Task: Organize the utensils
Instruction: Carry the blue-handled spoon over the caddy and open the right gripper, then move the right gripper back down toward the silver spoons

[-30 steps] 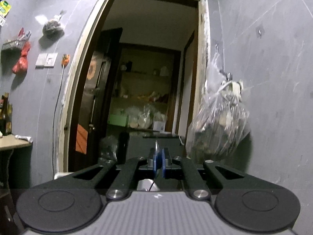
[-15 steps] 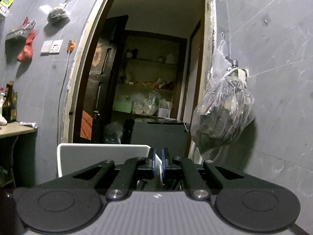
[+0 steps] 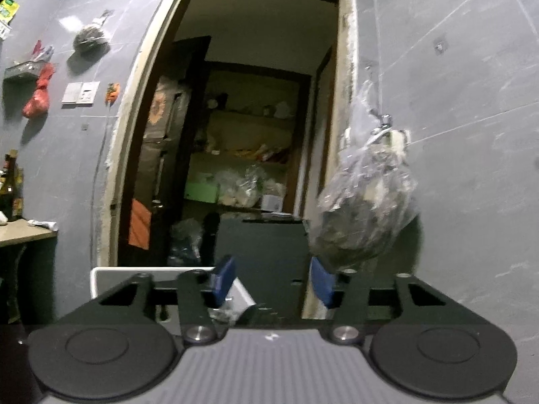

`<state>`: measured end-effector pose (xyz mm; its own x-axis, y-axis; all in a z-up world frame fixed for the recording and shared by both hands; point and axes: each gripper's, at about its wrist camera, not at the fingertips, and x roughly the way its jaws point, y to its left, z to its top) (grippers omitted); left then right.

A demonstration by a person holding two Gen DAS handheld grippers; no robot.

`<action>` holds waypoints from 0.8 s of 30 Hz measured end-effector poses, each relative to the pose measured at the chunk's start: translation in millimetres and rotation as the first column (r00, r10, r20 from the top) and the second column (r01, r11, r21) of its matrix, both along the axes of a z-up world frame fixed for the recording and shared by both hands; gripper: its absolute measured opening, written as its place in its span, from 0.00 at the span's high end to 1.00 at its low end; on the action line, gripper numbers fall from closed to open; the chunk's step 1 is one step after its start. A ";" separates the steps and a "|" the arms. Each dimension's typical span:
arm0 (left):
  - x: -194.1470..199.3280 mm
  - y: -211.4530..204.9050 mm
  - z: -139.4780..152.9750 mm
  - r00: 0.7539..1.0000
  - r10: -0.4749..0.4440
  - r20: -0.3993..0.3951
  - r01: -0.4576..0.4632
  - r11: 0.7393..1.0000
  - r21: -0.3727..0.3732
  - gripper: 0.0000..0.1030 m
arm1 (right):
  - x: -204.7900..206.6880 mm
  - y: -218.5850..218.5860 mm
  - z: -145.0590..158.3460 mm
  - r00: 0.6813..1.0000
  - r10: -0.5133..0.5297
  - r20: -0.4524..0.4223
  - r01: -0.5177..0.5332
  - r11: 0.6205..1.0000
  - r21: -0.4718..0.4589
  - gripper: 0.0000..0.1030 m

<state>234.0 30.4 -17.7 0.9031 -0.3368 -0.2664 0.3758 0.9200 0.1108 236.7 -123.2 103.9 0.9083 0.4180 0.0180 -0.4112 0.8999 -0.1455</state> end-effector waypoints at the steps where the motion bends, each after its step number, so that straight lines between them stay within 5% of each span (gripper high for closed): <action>1: 0.3 -0.1 0.0 1.000 0.000 0.000 0.000 1.000 0.000 0.25 | -0.4 -4.4 0.8 1.000 -0.013 0.000 0.013 1.000 0.000 0.38; 9: -0.1 0.0 -0.2 1.000 0.000 0.000 0.000 1.000 0.001 0.25 | 8.5 -44.7 -8.5 0.985 -0.122 -0.124 0.125 0.992 0.014 0.23; 13: 0.2 0.0 0.1 1.000 0.001 -0.001 -0.001 1.000 0.001 0.25 | 9.3 -57.4 -25.0 0.966 -0.120 -0.228 0.114 0.993 -0.038 0.07; 24: 0.3 0.7 -0.1 1.000 0.001 0.000 -0.001 1.000 0.003 0.25 | -10.7 -62.0 -72.0 0.924 -0.134 -0.359 0.055 0.974 -0.222 0.01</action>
